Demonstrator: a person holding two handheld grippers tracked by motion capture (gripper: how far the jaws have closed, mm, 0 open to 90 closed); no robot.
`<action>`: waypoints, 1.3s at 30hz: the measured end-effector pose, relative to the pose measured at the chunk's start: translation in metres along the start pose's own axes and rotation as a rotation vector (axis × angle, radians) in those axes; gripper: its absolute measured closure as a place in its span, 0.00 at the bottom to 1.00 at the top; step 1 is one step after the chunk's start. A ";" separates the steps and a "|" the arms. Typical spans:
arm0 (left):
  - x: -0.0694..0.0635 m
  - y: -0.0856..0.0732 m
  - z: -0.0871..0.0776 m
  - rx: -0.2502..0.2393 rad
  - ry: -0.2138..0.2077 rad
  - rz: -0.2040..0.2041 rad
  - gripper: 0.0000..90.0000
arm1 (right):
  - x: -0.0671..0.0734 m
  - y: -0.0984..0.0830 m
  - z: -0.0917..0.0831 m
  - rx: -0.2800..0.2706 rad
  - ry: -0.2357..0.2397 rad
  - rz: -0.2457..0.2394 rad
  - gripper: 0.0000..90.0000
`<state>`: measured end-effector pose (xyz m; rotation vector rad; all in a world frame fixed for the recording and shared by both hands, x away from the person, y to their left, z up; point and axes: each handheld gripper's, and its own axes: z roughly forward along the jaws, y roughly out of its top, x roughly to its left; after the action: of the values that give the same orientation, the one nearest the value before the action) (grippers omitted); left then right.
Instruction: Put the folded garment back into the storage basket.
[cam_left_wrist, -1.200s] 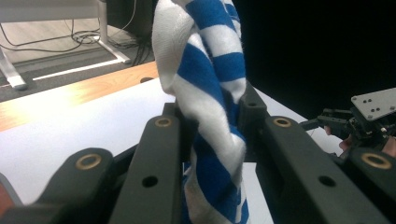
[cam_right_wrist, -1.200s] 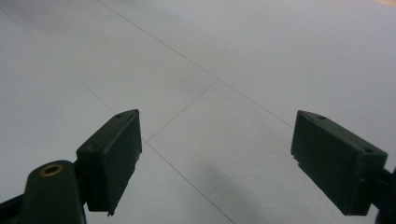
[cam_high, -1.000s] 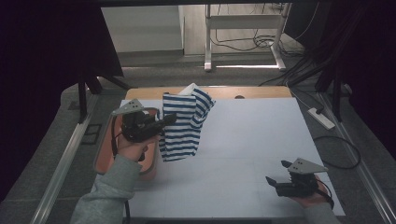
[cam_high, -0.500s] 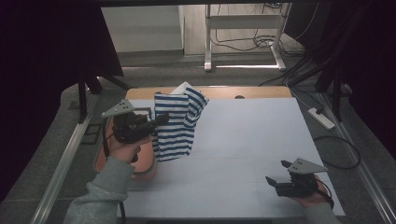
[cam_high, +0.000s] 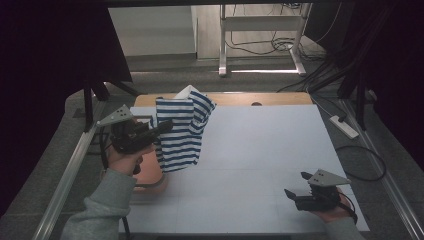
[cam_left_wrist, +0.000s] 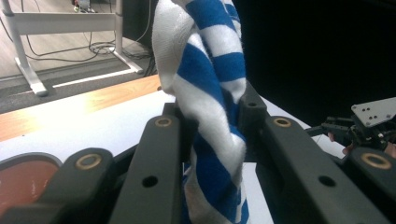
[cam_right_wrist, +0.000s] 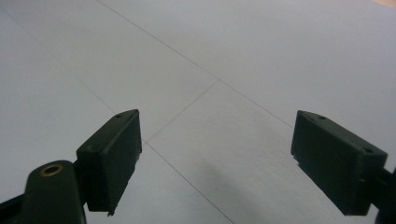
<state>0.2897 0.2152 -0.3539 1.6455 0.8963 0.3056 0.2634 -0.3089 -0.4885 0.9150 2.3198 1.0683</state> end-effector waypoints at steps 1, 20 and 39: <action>0.000 0.000 -0.001 -0.004 0.002 0.000 0.84 | 0.000 0.000 0.000 0.001 0.000 -0.001 0.19; 0.011 0.001 -0.024 -0.027 0.038 -0.015 0.84 | 0.000 0.000 0.001 0.004 -0.001 -0.003 0.19; 0.024 -0.003 -0.046 -0.043 0.085 -0.032 0.84 | 0.000 0.000 0.001 0.008 -0.003 -0.003 0.19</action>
<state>0.2754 0.2656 -0.3501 1.5870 0.9723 0.3730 0.2635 -0.3086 -0.4891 0.9152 2.3244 1.0563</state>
